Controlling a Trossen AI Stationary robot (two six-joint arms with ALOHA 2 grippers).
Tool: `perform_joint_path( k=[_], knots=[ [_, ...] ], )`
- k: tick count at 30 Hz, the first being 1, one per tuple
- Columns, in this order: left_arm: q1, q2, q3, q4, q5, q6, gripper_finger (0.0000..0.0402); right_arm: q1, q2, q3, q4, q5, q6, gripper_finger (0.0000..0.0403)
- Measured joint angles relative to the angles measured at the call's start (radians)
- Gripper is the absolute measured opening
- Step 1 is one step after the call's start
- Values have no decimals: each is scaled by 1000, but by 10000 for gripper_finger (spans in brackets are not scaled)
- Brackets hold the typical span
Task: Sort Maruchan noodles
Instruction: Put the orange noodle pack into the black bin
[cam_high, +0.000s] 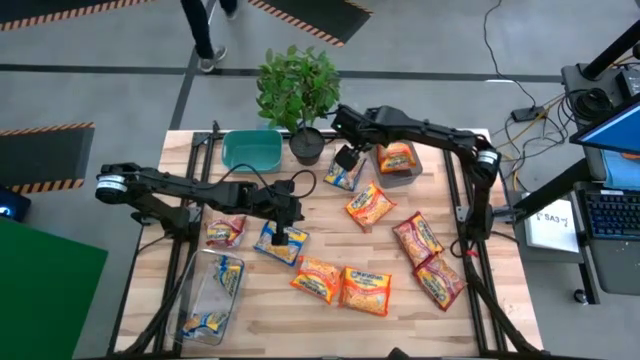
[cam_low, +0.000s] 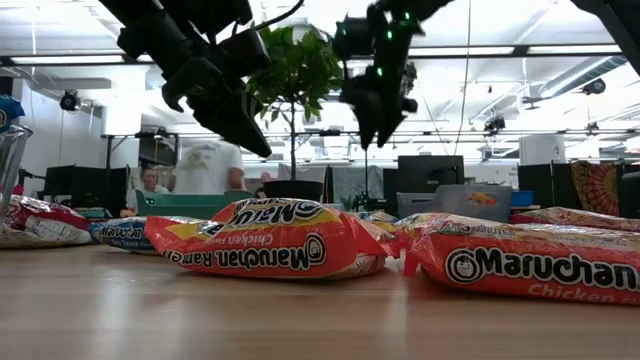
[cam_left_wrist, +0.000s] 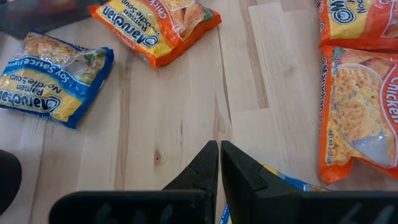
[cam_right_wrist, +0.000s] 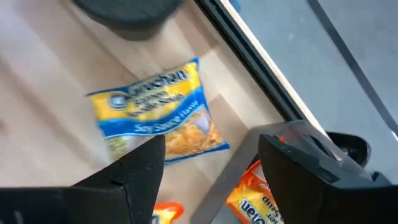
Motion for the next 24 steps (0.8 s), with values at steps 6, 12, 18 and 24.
perform_joint_path(
  k=[6,12,18,24],
  knots=[
    [0,0,-10,0,0,0,1,95,-8,67,-123,0,8,238],
    [0,0,-14,0,0,-7,1,206,-100,-65,-96,-1,48,227],
    [1,0,-15,2,0,-9,1,298,-254,-335,115,0,125,224],
    [1,0,-15,39,0,-20,1,352,-391,-601,287,0,276,223]
  ],
)
